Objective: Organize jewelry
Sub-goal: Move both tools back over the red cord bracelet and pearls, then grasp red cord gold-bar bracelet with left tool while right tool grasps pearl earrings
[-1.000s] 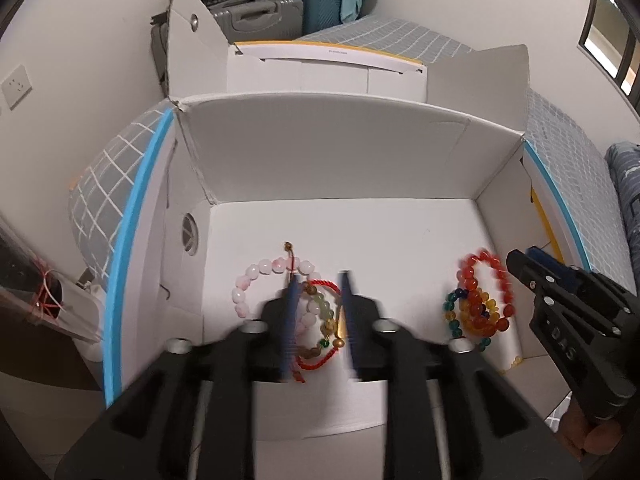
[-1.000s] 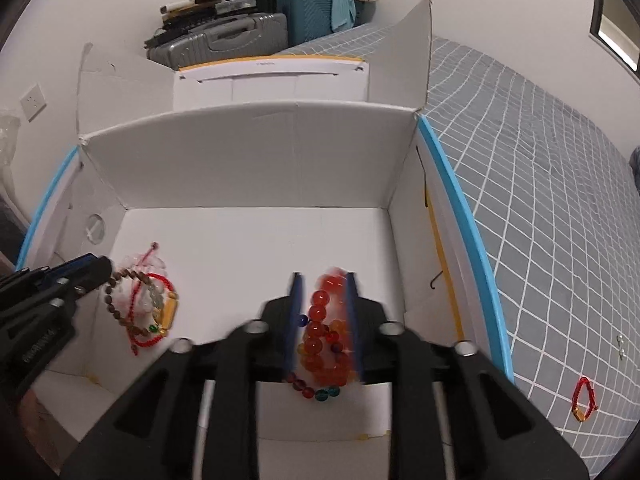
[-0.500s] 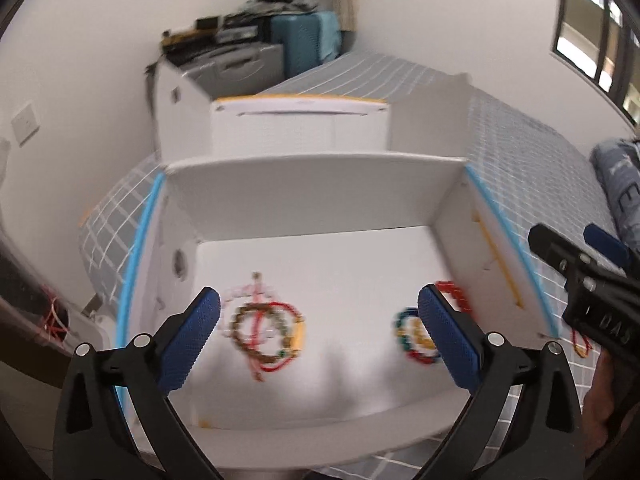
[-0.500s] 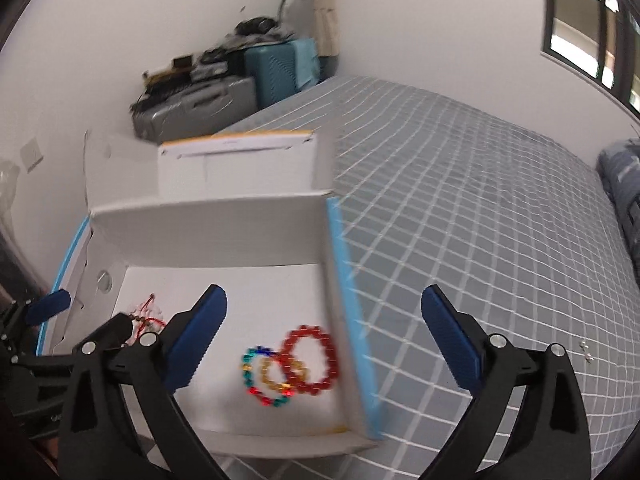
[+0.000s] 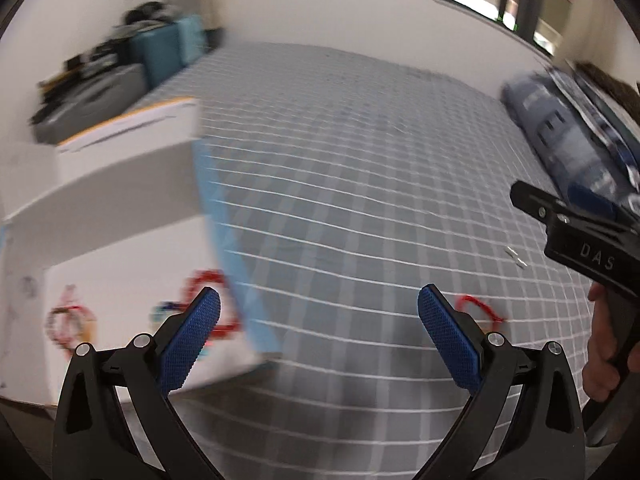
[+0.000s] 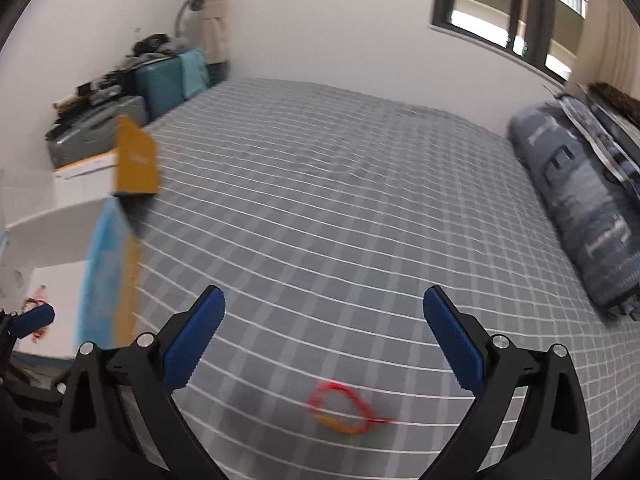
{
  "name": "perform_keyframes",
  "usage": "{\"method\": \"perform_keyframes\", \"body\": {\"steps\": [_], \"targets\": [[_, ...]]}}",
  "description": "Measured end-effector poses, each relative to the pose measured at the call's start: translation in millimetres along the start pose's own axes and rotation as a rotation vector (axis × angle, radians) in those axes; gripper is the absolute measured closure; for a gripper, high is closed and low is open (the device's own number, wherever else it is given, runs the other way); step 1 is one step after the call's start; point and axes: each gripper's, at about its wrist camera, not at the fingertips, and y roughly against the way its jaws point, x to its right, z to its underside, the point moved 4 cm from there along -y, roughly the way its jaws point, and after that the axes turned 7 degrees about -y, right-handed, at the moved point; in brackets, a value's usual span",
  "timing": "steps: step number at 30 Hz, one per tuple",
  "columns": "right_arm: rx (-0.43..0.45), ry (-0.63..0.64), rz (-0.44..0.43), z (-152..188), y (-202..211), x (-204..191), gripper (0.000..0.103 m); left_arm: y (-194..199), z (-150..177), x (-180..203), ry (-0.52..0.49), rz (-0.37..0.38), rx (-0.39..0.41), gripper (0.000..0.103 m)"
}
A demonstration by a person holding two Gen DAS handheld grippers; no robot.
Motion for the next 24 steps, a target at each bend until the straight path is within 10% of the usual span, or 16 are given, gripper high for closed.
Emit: {"method": "perform_keyframes", "body": {"steps": [11, 24], "targets": [[-0.126, -0.095, 0.085, 36.6, -74.5, 115.2, 0.008, -92.0, 3.9, 118.9, -0.129, 0.087, -0.117, 0.006], [-0.269, -0.202, 0.087, 71.5, -147.6, 177.8, 0.009, -149.5, 27.5, 145.4, -0.164, 0.116, -0.206, 0.006]]}}
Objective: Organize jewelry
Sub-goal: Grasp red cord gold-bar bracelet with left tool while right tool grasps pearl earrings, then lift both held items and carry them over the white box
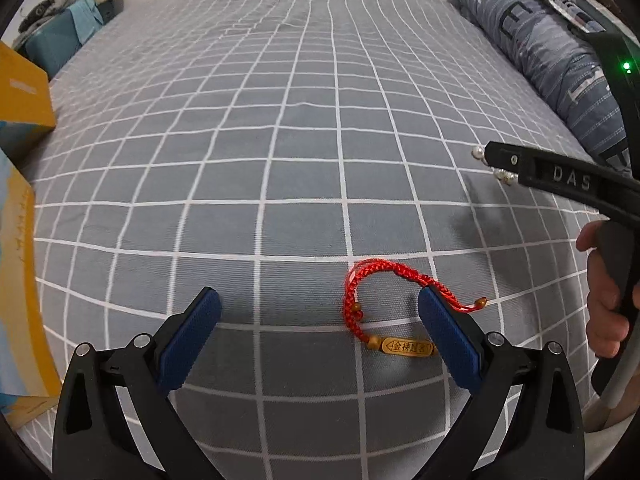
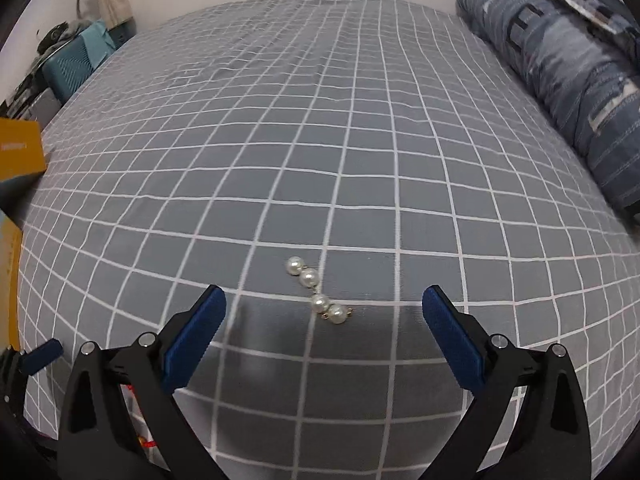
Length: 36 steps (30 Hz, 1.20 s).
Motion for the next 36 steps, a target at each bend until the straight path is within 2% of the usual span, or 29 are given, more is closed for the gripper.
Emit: {"method": "perform_keyframes", "body": {"steps": [6, 10, 15, 17, 18, 20, 22, 23, 25, 27, 36], "targets": [[-0.037, 0.002, 0.004, 2.2, -13.9, 2.0, 0.016, -4.7, 2.4, -1.1, -0.003, 0.011, -0.02, 0.017], [-0.06, -0.006, 0.003, 1.4, -20.5, 4.5, 0.027, -6.5, 3.0, 4.2, -0.031, 0.004, -0.036, 0.025], [-0.072, 0.009, 0.008, 3.3, -24.2, 3.0, 0.045, -4.6, 7.3, 12.2, -0.061, 0.008, -0.042, 0.05], [-0.069, 0.009, 0.007, 3.3, -23.6, 1.8, 0.058, -2.4, 10.3, 12.7, -0.071, 0.012, -0.044, 0.066], [-0.066, 0.007, 0.011, 3.2, -22.9, 2.0, 0.062, -1.9, 10.4, 13.8, -0.075, 0.017, -0.046, 0.069], [-0.065, 0.006, 0.014, 3.4, -22.8, 3.1, 0.071, -0.8, 10.4, 14.6, -0.07, 0.036, -0.054, 0.082], [-0.062, 0.005, 0.017, 3.7, -23.0, 3.7, 0.077, 0.3, 11.6, 15.4, -0.077, 0.042, -0.059, 0.093], [-0.061, 0.002, 0.015, 4.6, -22.1, 4.1, 0.081, 0.1, 11.6, 14.6, -0.081, 0.043, -0.06, 0.095], [-0.057, -0.008, 0.01, 5.2, -21.0, 5.3, 0.081, 0.8, 13.0, 14.8, -0.082, 0.042, -0.056, 0.097], [-0.045, -0.009, 0.022, 7.0, -19.1, 5.4, 0.093, 1.6, 12.8, 13.8, -0.081, 0.045, -0.049, 0.098], [-0.013, -0.028, 0.011, 5.7, -5.3, 4.3, 0.093, 16.3, 8.8, 11.6, -0.058, 0.053, -0.008, 0.098]]}}
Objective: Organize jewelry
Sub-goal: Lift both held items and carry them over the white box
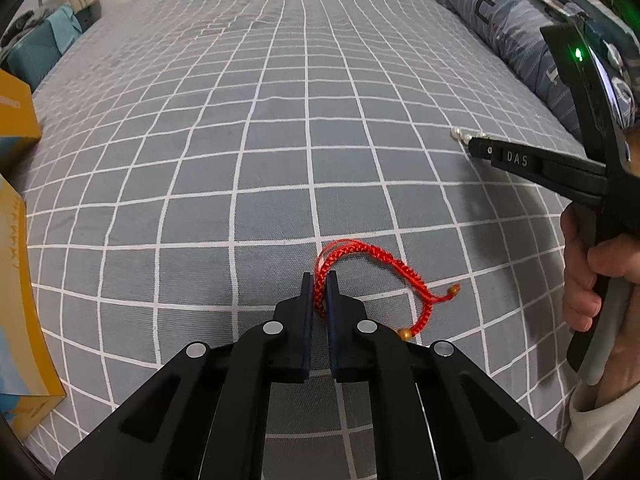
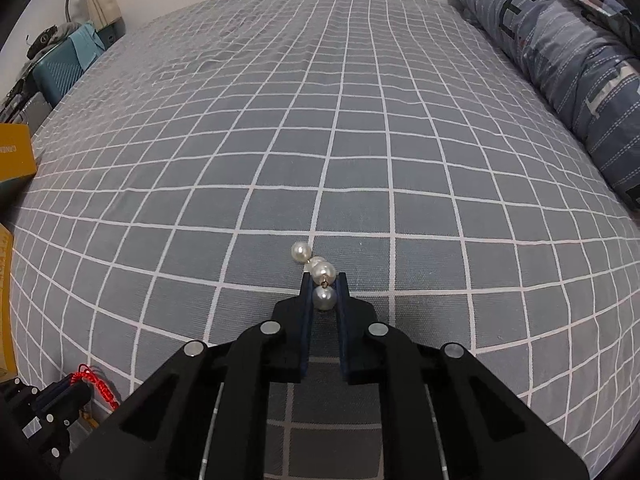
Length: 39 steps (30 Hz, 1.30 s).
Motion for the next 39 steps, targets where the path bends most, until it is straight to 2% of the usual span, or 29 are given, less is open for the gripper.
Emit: {"method": "perform_keyframes", "body": {"steps": [14, 27, 33, 39], "targets": [[0.059, 0.018, -0.002, 2.0, 21.5, -10.9, 0.093, 38.4, -6.9, -1.2, 0.003, 0.002, 0.086, 0.098], [0.124, 0.046, -0.031, 6.9, 60.9, -30.8, 0.093, 67.7, -15.4, -24.3, 0.04, -0.054, 0.145, 0.098], [0.155, 0.063, -0.054, 8.4, 92.8, -56.8, 0.093, 94.7, -18.1, -46.4, 0.076, -0.104, 0.182, 0.097], [0.19, 0.119, -0.088, 7.4, 129.2, -106.4, 0.093, 144.7, -13.2, -89.4, 0.117, -0.151, 0.217, 0.097]]}}
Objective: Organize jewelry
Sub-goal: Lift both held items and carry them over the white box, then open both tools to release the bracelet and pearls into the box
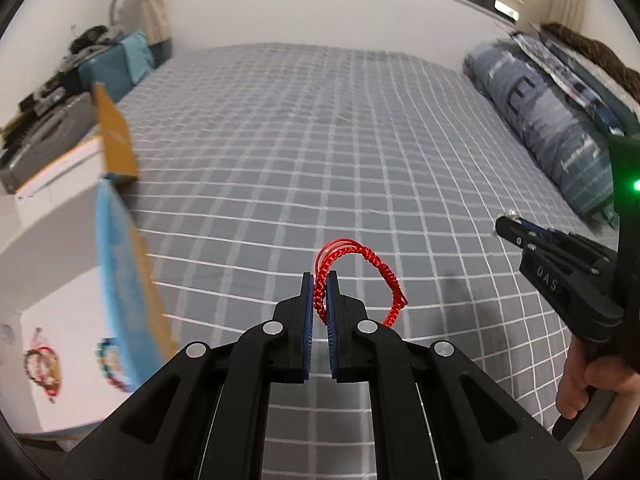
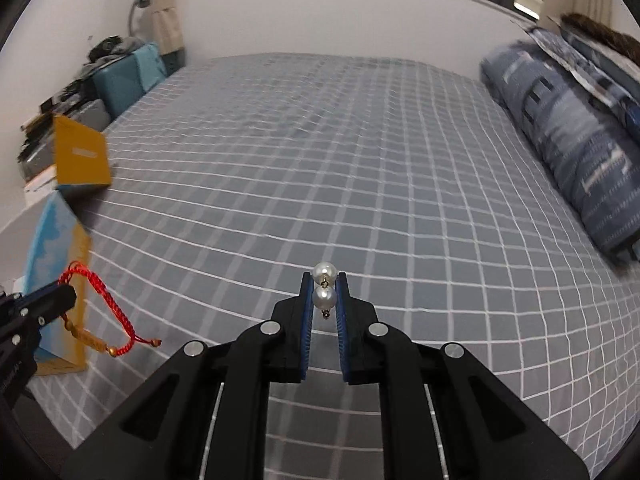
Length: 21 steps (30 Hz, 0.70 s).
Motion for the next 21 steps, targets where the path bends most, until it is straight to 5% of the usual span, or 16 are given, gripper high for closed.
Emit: {"method": "perform_keyframes", "body": {"steps": [11, 21], "targets": [[0.021, 0.122, -0.184, -4.9, 47.3, -158.6, 0.093, 79.4, 19.7, -139.0, 0.14, -0.157, 0.056, 0.097], [-0.049, 0.277, -0.333, 28.8, 50.8, -313.7, 0.093, 104.4, 76.6, -264.6, 0.274, -0.286, 0.007, 0.097]]}}
